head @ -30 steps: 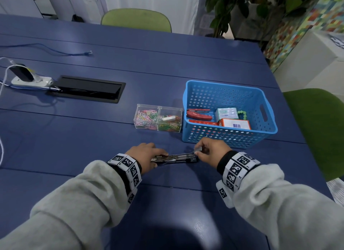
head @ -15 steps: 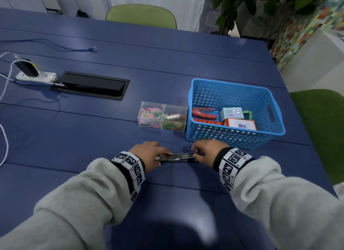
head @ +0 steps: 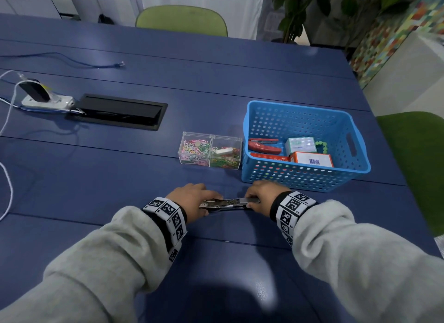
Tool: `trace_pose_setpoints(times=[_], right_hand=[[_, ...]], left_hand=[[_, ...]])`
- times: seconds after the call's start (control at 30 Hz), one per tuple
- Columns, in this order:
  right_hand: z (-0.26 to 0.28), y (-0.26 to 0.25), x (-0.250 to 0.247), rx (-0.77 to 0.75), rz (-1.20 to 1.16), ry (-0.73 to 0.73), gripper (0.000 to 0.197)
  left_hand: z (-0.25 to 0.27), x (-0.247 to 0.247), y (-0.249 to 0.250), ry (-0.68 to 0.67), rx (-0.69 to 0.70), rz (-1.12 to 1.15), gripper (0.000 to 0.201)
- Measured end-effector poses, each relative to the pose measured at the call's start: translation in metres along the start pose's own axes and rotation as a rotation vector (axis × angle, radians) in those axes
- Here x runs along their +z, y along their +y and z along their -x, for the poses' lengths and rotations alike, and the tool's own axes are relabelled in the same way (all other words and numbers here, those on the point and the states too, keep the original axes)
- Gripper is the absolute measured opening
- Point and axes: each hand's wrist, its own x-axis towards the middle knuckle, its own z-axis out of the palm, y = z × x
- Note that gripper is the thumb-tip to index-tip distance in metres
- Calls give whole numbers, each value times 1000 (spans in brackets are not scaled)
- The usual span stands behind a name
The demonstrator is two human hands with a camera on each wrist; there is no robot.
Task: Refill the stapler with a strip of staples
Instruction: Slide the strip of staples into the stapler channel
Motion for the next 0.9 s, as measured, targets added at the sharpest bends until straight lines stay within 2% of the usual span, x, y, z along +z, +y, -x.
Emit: trace_pose_setpoints(times=[0.23,0.37,0.5,0.63,0.77,0.9], right_hand=[[2,7,1,30,-23,-13,30],[5,10,3,75,-65,-12,32],[8,15,5,122,-117,-11,30],[12,18,9,144,-214,29,26],[16,21,12,162,-401,121,20],[20,21,14,187,-490,143,8]], left_hand=[[-1,4,-4,10,-9,73,60],[1,7,-11,31,-118,96,70],[4,7,-25,39,-218,40,47],[10,0,-28,69,-257,12,39],[14,-17,-21,139,-213,110,39],[15,-29,-6,207,-131,148,38]])
